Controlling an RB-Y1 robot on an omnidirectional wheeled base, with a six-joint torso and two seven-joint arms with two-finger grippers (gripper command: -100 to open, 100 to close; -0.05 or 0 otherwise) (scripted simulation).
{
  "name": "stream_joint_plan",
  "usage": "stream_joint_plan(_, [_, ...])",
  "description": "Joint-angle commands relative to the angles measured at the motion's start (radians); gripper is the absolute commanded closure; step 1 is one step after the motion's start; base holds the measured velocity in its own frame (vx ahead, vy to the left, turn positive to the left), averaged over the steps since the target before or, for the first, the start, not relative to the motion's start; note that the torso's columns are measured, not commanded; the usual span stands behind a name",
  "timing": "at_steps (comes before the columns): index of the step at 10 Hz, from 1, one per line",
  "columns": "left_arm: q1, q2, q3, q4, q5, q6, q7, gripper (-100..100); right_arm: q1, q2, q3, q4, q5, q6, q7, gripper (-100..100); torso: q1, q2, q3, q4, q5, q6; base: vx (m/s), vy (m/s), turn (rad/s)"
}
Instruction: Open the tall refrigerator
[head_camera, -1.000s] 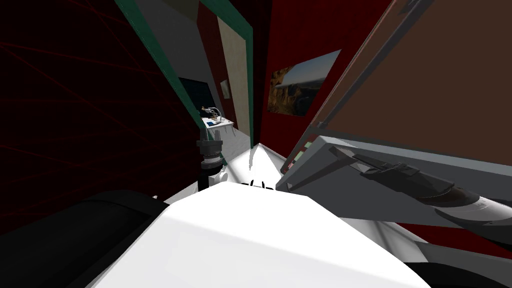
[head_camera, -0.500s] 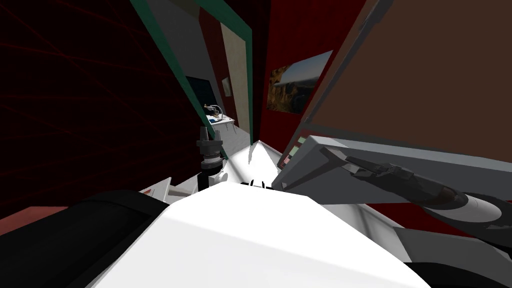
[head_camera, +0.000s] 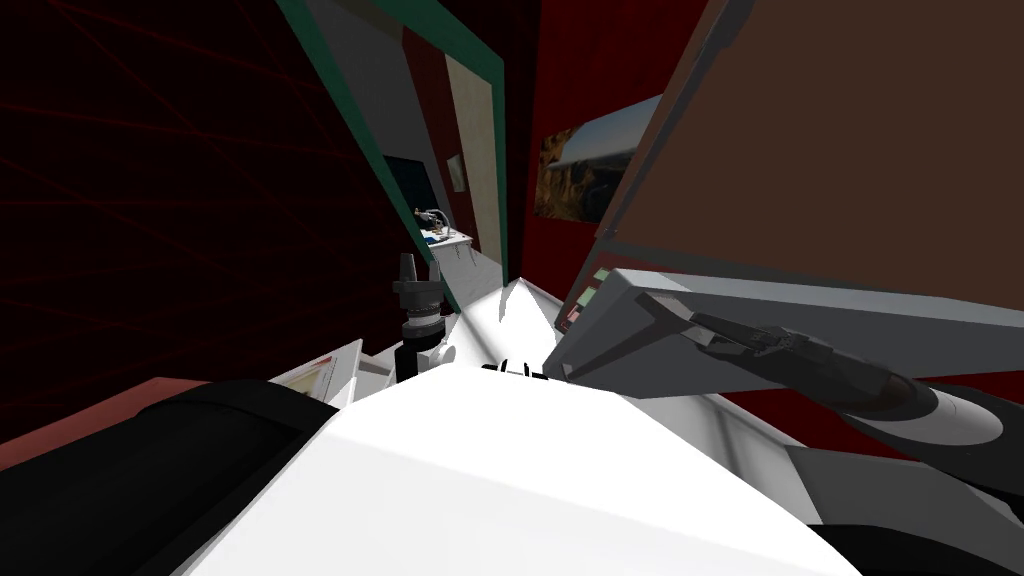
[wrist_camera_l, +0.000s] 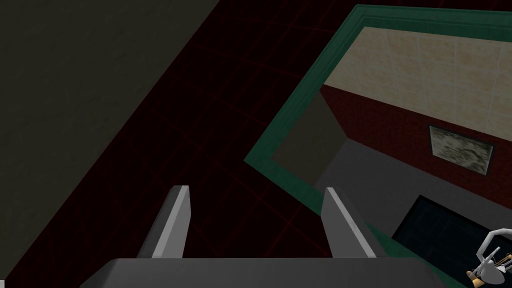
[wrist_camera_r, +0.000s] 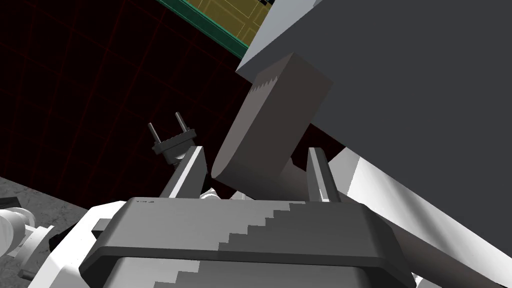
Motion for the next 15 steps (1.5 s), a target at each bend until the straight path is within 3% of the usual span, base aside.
stream_joint_plan(1, [0.000,0.000,0.000,0.000,0.000,0.000,0.000,0,0.007,-0.004,0.011,-0.026,-0.013,-0.042,0.000,100,-0.005,0.006,0.003,0.002,-0.001,0.000,-0.102,-0.138,-0.043])
stream_joint_plan(3, [0.000,0.000,0.000,0.000,0.000,0.000,0.000,0,0.007,-0.006,0.016,-0.042,-0.025,-0.060,0.006,100,-0.012,0.015,0.009,0.006,-0.004,0.005,-0.130,-0.109,0.006])
stream_joint_plan(4, [0.000,0.000,0.000,0.000,0.000,0.000,0.000,0,0.005,-0.002,0.007,-0.039,-0.024,-0.038,0.006,100,-0.013,0.017,0.010,0.007,-0.004,0.007,-0.055,-0.022,0.032])
stream_joint_plan(7, [0.000,0.000,0.000,0.000,0.000,0.000,0.000,0,0.018,-0.022,0.012,-0.029,-0.060,-0.095,0.049,100,-0.014,0.017,0.008,0.009,-0.002,0.007,-0.116,-0.053,0.065])
stream_joint_plan(9, [0.000,0.000,0.000,0.000,0.000,0.000,0.000,0,0.018,-0.022,0.012,-0.029,-0.060,-0.099,0.049,100,-0.016,0.022,0.012,0.010,-0.003,0.009,-0.112,-0.064,0.011])
stream_joint_plan(12, [-0.001,0.000,0.000,0.000,0.000,0.000,0.000,0,0.041,-0.048,0.020,-0.018,-0.116,-0.190,0.111,100,-0.020,-0.008,-0.009,-0.001,-0.003,-0.004,-0.150,-0.177,-0.023])
stream_joint_plan(13, [-0.001,0.000,0.000,0.000,0.000,0.000,0.000,0,0.041,-0.048,0.020,-0.018,-0.116,-0.197,0.111,100,-0.019,-0.011,-0.011,-0.002,-0.003,-0.004,-0.220,-0.157,0.018])
stream_joint_plan(15, [0.000,0.000,0.000,0.000,0.000,0.000,0.000,0,0.056,-0.066,0.025,-0.011,-0.153,-0.258,0.152,100,-0.012,-0.022,-0.018,-0.005,-0.001,-0.005,-0.173,-0.140,0.016])
